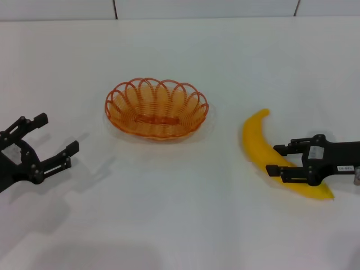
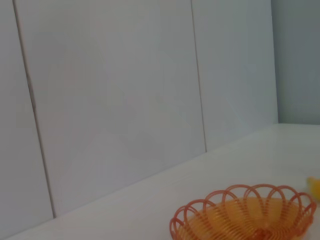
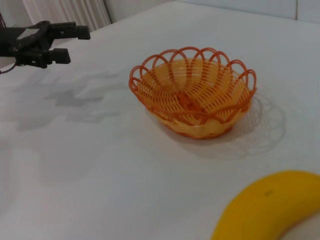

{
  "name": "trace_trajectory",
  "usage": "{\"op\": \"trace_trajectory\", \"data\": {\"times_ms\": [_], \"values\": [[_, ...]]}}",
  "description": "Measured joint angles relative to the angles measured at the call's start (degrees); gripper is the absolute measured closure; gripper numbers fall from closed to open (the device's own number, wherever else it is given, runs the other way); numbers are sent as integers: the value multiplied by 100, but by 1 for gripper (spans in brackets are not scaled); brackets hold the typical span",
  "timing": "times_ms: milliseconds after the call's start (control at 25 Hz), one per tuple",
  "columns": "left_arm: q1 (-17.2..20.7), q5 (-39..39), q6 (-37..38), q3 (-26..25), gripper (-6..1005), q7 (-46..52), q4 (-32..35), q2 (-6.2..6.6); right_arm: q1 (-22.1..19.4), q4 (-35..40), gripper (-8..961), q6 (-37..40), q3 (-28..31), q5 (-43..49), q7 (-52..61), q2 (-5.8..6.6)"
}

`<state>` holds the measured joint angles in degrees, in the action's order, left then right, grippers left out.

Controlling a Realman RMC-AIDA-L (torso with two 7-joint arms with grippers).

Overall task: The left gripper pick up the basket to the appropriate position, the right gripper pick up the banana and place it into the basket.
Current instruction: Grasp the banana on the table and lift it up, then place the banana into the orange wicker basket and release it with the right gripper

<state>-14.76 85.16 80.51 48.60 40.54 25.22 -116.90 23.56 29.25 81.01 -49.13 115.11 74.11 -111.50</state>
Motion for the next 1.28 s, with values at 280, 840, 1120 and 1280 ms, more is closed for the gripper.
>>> {"op": "trace_trajectory", "data": {"times_ms": [280, 840, 1120, 1280], "values": [[12, -56, 70, 0, 96, -2, 0, 1, 10, 61, 424, 11, -83, 7, 35, -6], [-13, -82, 70, 0, 97, -47, -1, -6, 237, 487, 478, 176, 76, -1469, -727, -326], [-280, -153, 69, 7, 98, -238, -357, -8, 985, 18, 480, 208, -531, -2161, -1549, -526], [-464, -152, 69, 41, 98, -297, -503, -13, 1276, -274, 481, -51, -1385, -2704, -2005, -564]]}}
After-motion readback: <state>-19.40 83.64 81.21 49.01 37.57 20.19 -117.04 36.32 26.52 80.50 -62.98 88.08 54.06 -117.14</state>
